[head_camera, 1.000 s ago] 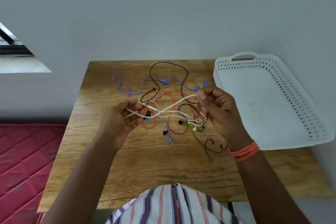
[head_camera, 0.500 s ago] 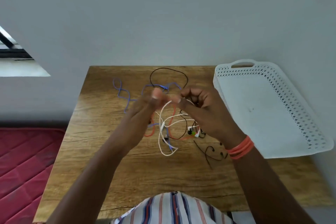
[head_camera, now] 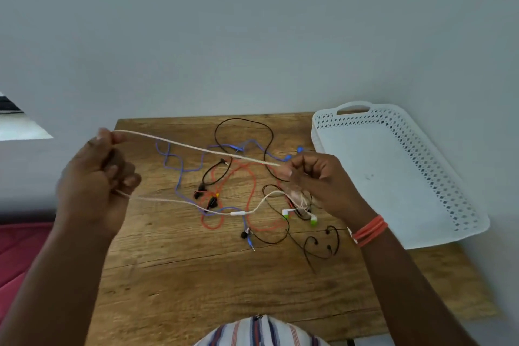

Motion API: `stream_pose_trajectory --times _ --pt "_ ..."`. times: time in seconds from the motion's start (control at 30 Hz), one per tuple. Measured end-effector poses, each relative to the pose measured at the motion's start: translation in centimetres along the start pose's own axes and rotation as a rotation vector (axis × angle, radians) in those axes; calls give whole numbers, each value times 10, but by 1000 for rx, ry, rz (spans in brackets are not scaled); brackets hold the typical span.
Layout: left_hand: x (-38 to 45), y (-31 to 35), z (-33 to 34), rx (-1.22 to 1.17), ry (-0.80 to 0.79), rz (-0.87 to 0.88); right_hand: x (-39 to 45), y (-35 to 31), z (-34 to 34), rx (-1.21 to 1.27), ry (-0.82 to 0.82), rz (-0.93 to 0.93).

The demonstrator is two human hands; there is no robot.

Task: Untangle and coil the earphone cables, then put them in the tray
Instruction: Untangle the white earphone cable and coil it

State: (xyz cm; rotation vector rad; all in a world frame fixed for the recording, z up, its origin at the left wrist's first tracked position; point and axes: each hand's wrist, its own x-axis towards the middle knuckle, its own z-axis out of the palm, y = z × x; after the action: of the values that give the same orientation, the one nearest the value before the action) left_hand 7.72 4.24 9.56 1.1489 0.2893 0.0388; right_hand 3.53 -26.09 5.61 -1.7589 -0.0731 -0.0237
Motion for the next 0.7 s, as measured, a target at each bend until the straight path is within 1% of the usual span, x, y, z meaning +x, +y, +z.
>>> stream_pose_trajectory --times 0.07,0.13,0.2,0.23,0.27,0.3,0.33,0.37,0.4,0.43,0.47,0.5,0.53,0.57,0.63,0.7 --pt "0 -2 -6 141 53 7 2 -1 1 74 9 -11" --pt "-1 -10 -8 385 44 -2 2 -8 4 140 -23 -18" --pt "-3 -21 -8 764 2 31 2 -15 9 150 -84 -28" --pt "-7 -26 -5 971 -4 73 2 -19 11 151 -120 -28" --pt "-13 -30 0 1095 -20 150 1 -21 15 155 -154 -19" --pt "-19 -33 7 1086 -85 252 1 -24 19 158 -184 -16" --pt "-27 -35 16 995 -204 323 0 -26 24 160 -209 -19" --pt "-34 -38 26 876 -363 332 0 -28 29 167 -228 -24" --pt "-41 -42 37 800 -522 294 -1 -29 33 176 -239 -25" --pt "-47 -48 46 781 -641 250 -2 -30 37 184 -245 -25" --pt "-50 -53 52 776 -704 248 -3 -30 39 186 -236 -25" --pt "-52 -56 56 756 -702 268 -3 -29 40 178 -218 -27" --pt "-51 -58 57 720 -654 287 -3 -28 39 160 -194 -26" --pt "-49 -59 56 671 -588 290 -4 -26 36 129 -168 -21" --pt "-43 -57 49 574 -437 237 -8 -20 31 66 -140 10" --pt "-34 -56 39 499 -260 184 -15 -13 29 18 -174 53"
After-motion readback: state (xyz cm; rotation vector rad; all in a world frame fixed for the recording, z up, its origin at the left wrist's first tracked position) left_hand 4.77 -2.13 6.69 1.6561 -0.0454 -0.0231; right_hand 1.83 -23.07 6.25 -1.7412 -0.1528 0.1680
